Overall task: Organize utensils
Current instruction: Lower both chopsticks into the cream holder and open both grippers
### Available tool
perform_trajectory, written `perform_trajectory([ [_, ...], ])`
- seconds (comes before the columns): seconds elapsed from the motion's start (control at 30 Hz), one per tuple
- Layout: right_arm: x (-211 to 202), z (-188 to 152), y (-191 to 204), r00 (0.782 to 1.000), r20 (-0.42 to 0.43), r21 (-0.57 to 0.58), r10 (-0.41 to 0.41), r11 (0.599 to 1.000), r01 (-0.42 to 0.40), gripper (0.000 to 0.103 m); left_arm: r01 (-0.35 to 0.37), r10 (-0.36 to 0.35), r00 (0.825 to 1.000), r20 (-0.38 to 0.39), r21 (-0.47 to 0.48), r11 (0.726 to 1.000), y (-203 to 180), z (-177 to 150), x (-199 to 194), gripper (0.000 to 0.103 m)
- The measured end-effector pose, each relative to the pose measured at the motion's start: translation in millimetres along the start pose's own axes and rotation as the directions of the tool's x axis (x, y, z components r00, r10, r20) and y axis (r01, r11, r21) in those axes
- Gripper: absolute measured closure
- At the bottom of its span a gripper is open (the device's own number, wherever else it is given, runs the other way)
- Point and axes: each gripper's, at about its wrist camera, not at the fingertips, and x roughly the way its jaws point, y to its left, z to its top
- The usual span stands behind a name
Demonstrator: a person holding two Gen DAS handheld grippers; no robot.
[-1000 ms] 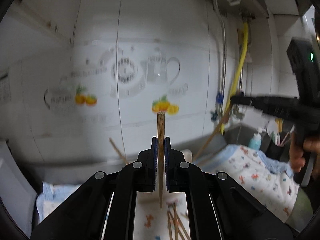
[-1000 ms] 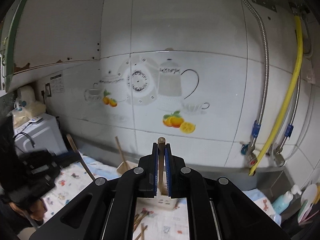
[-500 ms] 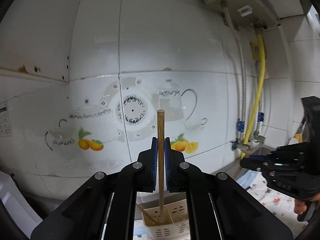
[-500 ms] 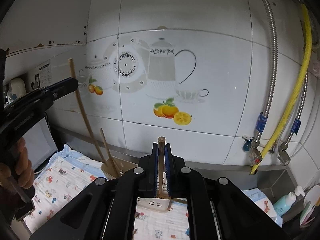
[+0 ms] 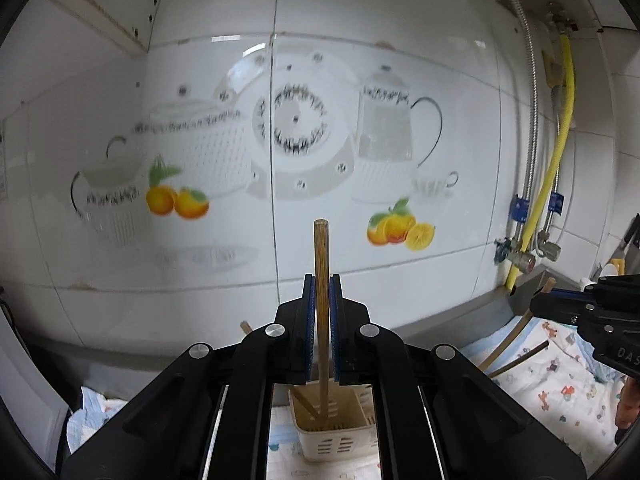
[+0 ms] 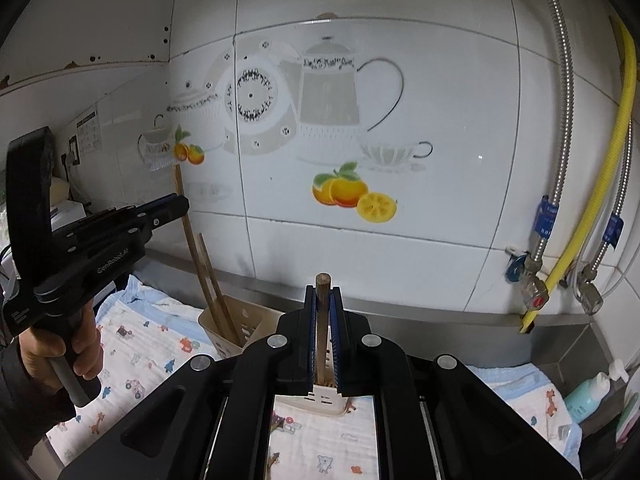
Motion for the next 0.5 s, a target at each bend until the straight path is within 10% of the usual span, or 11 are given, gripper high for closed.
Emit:
perform_trajectory([
  [0.5, -12.0, -1.9, -0.6, 0.999, 0.012, 0.005, -0.030, 1.000, 0.030, 0.093, -0.011, 0.011, 1.000, 0.000, -0.034, 0.999, 9.9, 2.2, -25.4, 0.095],
])
